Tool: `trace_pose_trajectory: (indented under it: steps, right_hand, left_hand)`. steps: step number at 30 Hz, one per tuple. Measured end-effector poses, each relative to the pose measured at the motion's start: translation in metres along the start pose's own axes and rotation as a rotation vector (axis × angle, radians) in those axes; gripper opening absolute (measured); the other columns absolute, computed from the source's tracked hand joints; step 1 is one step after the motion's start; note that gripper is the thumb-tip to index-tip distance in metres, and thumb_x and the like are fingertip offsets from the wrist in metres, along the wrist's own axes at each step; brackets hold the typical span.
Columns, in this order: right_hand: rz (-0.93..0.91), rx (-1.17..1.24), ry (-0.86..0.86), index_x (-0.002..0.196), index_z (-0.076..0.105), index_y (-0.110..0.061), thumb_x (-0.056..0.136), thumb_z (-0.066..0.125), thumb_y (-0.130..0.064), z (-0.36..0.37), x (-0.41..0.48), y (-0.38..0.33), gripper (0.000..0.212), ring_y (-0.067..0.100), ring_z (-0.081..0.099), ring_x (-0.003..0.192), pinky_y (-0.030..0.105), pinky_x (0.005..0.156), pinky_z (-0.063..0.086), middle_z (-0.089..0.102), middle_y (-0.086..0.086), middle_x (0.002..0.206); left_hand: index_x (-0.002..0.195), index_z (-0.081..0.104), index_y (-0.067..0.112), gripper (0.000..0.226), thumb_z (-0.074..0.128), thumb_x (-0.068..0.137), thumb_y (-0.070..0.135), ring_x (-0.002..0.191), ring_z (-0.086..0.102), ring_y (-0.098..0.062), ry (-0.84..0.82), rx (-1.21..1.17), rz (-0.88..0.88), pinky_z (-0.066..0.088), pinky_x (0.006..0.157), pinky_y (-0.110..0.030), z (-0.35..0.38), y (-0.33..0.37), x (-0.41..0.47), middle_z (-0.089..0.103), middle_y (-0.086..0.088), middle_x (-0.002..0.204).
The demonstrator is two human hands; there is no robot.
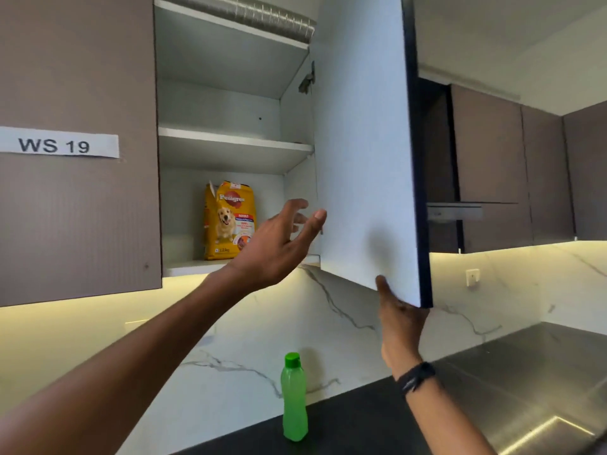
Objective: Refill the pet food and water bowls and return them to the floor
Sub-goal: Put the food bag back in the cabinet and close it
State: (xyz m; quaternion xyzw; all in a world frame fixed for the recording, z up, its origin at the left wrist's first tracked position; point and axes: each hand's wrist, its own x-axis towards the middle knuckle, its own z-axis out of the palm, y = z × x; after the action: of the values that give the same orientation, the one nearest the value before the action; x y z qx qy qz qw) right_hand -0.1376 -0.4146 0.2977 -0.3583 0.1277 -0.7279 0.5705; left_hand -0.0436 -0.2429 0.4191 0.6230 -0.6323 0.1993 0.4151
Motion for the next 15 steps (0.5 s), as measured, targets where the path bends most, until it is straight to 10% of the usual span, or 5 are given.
trace_pose_trajectory:
  steps: [4, 8, 10, 15]
  right_hand:
    - [-0.318, -0.292, -0.238, 0.130, 0.057, 0.002, 0.083, 0.072, 0.003, 0.025, -0.048, 0.038, 0.049, 0.024, 0.061, 0.118, 0.033, 0.101, 0.051, 0.065, 0.013, 0.126]
    - [-0.680, -0.515, -0.542, 0.141, 0.049, -0.003, 0.070, 0.065, 0.023, 0.051, -0.061, 0.077, 0.077, 0.015, 0.045, 0.135, 0.015, 0.107, 0.039, 0.050, 0.004, 0.146]
    - [-0.752, -0.554, -0.707, 0.144, 0.047, -0.008, 0.068, 0.058, 0.022, 0.067, -0.056, 0.090, 0.082, 0.017, 0.042, 0.139, 0.032, 0.103, 0.048, 0.043, 0.000, 0.151]
    - [-0.817, -0.649, -0.854, 0.155, 0.020, -0.010, 0.072, 0.066, 0.002, 0.125, -0.030, 0.127, 0.096, 0.016, 0.012, 0.151, 0.046, 0.117, 0.031, 0.015, 0.001, 0.164]
  left_hand:
    - [0.143, 0.035, 0.028, 0.067, 0.037, 0.091, 0.069, 0.106, 0.050, 0.015, 0.221, -0.159, 0.045, 0.042, 0.084, -0.015, -0.016, 0.011, -0.002, 0.051, 0.005, 0.140]
    - [0.151, 0.020, 0.027, 0.071, 0.041, 0.093, 0.061, 0.139, 0.037, -0.009, 0.411, 0.063, 0.148, 0.038, 0.107, -0.029, -0.031, -0.007, -0.001, 0.029, 0.003, 0.157]
    - [0.155, 0.015, 0.024, 0.068, 0.035, 0.098, 0.055, 0.148, 0.017, -0.009, 0.450, 0.344, 0.200, 0.023, 0.116, -0.025, -0.034, -0.030, 0.001, 0.016, 0.004, 0.163]
    - [0.153, -0.014, 0.020, 0.062, 0.016, 0.103, 0.042, 0.146, -0.027, -0.013, 0.133, 0.971, -0.124, -0.006, 0.121, -0.051, -0.053, -0.134, -0.003, -0.023, 0.001, 0.162]
